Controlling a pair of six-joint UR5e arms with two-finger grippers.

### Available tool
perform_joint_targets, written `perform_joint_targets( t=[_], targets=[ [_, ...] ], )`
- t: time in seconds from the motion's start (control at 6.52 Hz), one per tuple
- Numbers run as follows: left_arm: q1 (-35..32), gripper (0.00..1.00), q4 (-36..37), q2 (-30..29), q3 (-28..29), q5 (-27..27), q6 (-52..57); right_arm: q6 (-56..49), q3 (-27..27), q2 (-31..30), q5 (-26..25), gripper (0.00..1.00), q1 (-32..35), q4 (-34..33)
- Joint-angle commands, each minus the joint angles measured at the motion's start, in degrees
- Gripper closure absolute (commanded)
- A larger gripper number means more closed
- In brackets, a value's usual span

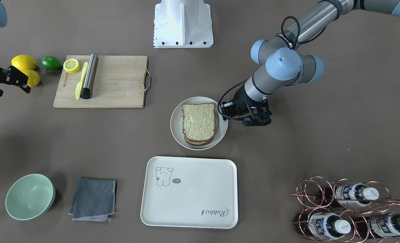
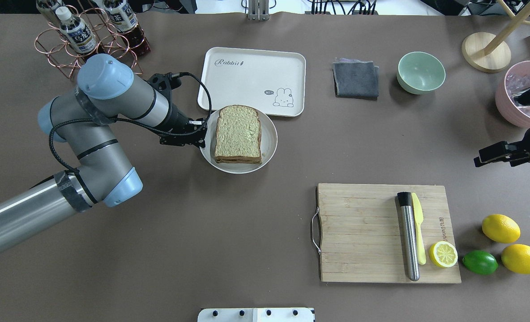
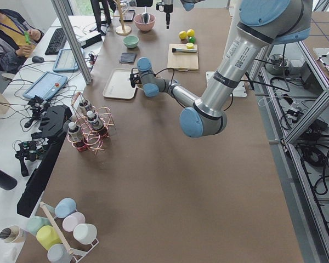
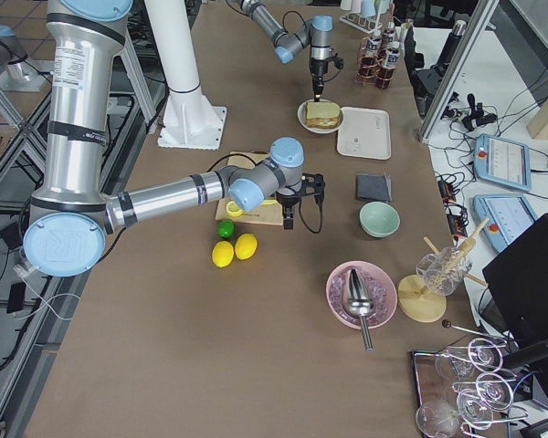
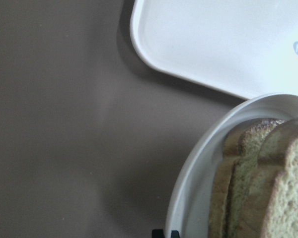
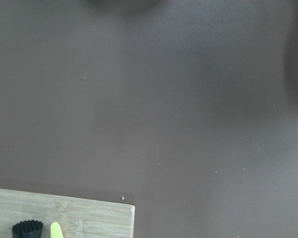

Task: Make sandwich and place on tray
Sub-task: 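Slide the plate with the left gripper onto the white Rabbit tray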

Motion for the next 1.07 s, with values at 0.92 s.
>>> perform_joint_targets(
  t=[0.92],
  targets=[
    [-5.8,1.00,-7.8,-19.9,33.7,-2.5,9.6,0.4,-0.1,2.1,0.1,0.00,-0.3,-0.2]
  ],
)
